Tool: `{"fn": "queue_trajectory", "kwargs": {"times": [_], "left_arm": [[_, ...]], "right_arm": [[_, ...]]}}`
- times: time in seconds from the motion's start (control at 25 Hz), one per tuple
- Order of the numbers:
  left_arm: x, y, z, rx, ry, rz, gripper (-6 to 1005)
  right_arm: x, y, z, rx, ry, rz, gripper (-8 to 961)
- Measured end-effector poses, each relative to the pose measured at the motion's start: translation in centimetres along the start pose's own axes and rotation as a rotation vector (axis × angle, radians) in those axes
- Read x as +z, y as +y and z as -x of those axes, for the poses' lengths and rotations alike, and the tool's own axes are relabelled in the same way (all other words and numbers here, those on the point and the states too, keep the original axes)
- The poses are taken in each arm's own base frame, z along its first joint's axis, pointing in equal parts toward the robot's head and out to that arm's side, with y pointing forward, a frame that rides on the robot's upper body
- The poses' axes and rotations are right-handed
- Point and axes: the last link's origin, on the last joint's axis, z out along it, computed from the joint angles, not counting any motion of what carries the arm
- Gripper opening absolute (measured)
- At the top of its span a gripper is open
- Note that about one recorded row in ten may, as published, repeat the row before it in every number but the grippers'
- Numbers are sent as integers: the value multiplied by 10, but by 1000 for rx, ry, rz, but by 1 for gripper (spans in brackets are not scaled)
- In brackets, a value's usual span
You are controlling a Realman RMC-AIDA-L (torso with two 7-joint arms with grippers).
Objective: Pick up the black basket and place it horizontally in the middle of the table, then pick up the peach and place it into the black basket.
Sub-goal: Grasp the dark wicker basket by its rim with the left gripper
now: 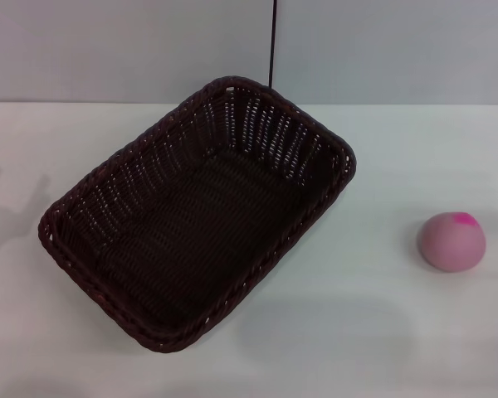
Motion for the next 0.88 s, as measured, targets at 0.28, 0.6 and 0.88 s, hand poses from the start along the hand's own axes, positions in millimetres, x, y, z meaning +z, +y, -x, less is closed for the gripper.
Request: {"fn": "queue_trajectory", "kwargs": {"times": [0.28,0.6,0.88], "left_arm": [[-2,-5,-4,15,1,-4,812],[0,-11,-17,6,1,35,793],[34,-16,-85,56,-174,295,777]], "right_arm": [[4,2,-2,41,-1,2,678],[8,-1,-3,44,3,-8,677],[0,-8,0,31,9,-46,676]]}}
